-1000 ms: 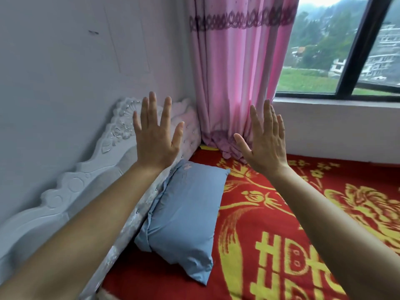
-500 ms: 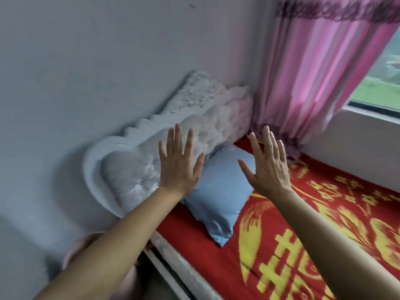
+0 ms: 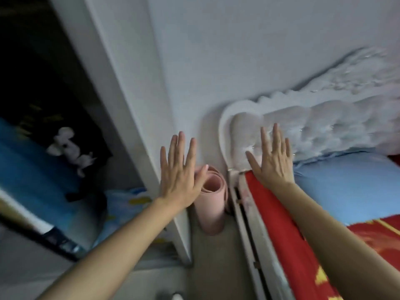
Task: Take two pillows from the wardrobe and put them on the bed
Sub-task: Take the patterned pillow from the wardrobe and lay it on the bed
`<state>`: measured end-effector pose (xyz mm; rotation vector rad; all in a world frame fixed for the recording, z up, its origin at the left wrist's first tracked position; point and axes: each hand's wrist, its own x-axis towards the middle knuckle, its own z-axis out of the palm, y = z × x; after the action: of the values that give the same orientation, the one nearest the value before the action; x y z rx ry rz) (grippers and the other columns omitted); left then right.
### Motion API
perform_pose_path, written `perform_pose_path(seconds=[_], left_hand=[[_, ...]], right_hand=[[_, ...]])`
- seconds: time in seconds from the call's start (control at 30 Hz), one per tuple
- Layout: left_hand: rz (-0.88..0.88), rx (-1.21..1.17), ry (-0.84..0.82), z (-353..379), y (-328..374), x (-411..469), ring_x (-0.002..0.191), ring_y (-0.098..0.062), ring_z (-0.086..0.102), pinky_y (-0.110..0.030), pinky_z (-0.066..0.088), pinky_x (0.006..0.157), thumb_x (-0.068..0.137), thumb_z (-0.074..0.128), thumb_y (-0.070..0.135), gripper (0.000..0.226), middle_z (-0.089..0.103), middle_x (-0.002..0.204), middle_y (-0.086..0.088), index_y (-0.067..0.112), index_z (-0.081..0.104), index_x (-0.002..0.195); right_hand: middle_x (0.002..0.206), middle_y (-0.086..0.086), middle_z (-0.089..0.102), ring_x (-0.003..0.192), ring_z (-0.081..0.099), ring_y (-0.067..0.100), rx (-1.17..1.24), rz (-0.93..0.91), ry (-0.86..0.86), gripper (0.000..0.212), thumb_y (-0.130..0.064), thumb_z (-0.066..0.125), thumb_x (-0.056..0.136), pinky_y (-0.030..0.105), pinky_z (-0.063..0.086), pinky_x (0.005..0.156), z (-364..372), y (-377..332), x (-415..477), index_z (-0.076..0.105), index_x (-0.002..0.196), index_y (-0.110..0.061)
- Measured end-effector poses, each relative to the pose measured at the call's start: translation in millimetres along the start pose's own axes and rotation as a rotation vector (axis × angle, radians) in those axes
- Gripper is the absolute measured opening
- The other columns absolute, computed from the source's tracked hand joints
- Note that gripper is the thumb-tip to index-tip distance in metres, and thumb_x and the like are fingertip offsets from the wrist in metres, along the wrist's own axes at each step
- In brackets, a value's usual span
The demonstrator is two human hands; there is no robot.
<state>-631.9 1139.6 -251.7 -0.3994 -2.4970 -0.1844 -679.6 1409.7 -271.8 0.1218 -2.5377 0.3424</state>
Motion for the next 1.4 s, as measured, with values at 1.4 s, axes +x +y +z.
perform_pose_path(seconds=[1.4], left_hand=[[-0.307,0.163,-0.563,185.9,-508.8,-194.1,0.146,-0.042,0.019,-0.063,0.023,0.113,0.094,0.043,0.049,0.074,0.016,0.160,-0.022,0.011,0.019,0.153]], right_hand=[[0.159,0.029,0.016,0.148,0.017,0.043,0.126,-0.154,-0.651,0.073,-0.042,0.044,0.096,0.056,0.020,0.119,447.4,-404.0,-65.3,0.022,0.155,-0.007]])
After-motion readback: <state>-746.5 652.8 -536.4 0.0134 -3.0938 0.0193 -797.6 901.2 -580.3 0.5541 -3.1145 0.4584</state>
